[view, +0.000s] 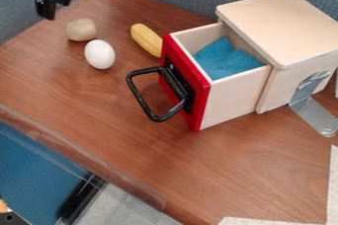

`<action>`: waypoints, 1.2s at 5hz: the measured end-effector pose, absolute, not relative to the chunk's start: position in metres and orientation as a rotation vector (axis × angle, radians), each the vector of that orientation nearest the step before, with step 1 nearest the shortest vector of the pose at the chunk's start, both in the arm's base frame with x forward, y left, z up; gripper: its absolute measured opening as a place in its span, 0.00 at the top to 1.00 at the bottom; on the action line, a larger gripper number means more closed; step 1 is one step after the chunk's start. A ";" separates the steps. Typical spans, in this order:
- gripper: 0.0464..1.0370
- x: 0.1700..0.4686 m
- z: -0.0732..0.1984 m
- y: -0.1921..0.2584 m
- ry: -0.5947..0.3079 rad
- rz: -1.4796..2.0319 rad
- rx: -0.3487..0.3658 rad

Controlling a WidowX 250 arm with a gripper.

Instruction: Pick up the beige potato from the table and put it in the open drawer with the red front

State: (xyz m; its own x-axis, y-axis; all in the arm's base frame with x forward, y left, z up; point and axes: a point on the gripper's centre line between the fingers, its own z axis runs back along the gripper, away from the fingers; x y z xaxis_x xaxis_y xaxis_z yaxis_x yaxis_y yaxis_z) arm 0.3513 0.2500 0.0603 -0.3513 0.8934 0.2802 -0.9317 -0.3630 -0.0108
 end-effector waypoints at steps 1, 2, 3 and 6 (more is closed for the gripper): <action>0.04 0.353 0.062 0.249 -0.206 2.006 0.262; 0.04 0.360 0.066 0.239 -0.200 2.040 0.244; 0.04 0.371 0.070 0.225 -0.212 2.052 0.223; 0.04 0.371 0.047 0.230 -0.194 2.098 0.328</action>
